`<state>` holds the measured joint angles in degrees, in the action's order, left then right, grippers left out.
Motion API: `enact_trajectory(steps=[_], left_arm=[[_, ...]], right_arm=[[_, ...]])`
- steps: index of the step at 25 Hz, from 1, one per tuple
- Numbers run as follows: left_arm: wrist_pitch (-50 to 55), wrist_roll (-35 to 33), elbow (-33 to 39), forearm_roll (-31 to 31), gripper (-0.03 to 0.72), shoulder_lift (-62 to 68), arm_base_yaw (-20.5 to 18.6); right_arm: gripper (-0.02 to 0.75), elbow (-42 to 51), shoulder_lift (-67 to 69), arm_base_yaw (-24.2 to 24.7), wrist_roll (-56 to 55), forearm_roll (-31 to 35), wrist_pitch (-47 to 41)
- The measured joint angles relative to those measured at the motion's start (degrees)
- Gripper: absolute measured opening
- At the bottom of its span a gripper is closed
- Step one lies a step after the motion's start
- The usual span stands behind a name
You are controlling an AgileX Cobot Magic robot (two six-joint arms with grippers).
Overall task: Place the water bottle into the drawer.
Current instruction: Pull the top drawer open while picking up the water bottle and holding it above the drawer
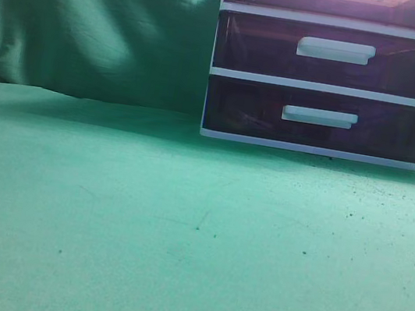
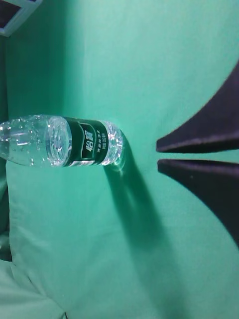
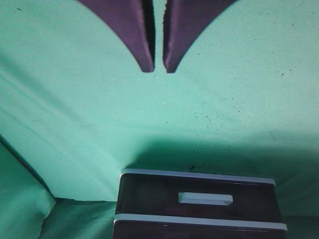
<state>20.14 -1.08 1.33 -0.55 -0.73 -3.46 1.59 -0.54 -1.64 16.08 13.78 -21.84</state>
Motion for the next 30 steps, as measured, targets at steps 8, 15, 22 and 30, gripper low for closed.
enact_trajectory(steps=[8,15,22,30], left_arm=[[0.0,0.0,0.0,0.0,0.000,0.0,0.0],[0.0,0.0,0.0,0.0,0.000,0.0,0.0],[-1.2,0.0,0.0,0.1,0.000,0.0,0.0],[-21.9,0.0,0.0,5.0,0.000,0.0,0.0]], right_arm=[[0.047,0.0,0.0,0.0,0.0,0.0,0.0],[0.047,0.0,0.0,0.0,0.0,0.0,0.0],[0.047,0.0,0.0,0.0,0.0,0.0,0.0],[0.047,0.0,0.0,0.0,0.0,0.0,0.0]])
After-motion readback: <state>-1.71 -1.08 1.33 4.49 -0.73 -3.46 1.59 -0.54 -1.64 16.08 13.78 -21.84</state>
